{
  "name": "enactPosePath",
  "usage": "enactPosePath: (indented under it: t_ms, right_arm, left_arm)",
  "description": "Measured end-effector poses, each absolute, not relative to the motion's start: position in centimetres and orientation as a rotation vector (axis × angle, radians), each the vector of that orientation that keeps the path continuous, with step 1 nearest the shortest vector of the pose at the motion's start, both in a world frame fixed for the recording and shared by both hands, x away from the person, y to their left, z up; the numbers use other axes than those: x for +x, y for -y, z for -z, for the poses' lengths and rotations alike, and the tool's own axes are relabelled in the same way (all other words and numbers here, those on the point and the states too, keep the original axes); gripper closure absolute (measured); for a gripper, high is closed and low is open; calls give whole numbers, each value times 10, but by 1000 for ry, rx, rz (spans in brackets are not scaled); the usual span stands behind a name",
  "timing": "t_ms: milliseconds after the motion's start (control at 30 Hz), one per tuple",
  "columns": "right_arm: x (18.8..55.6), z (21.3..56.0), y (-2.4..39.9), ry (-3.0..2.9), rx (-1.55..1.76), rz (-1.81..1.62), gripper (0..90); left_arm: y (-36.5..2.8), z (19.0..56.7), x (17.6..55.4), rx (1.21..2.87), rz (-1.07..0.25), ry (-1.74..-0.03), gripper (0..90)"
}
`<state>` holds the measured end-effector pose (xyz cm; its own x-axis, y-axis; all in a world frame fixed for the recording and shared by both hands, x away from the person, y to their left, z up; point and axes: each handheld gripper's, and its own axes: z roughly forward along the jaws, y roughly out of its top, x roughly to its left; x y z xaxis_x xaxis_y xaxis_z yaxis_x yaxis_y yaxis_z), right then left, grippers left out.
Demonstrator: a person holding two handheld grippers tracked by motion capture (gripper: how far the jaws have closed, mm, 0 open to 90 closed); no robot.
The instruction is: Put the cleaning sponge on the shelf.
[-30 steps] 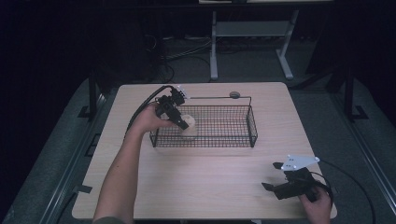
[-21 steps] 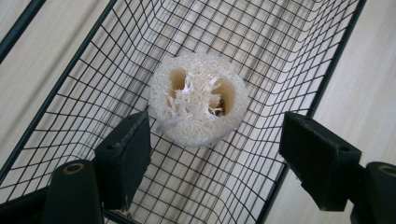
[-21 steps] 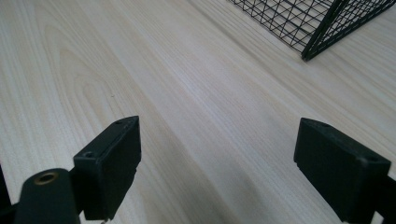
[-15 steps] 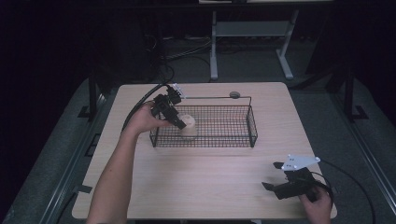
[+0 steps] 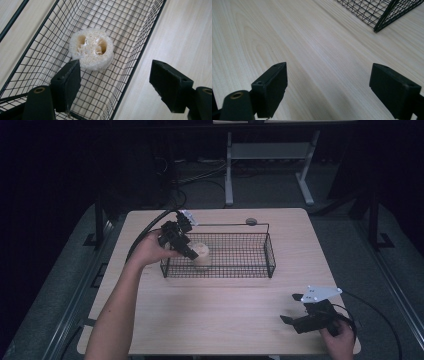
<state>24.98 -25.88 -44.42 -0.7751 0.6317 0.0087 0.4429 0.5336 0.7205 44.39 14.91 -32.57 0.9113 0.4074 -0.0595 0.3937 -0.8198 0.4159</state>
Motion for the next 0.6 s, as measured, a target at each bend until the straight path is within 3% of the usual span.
enactPosePath:
  t_ms: [600]
  right_arm:
    - [252,445,257,-2520,904,-1079,143]
  left_arm:
    - [-162,328,422,2620,-46,-583,244]
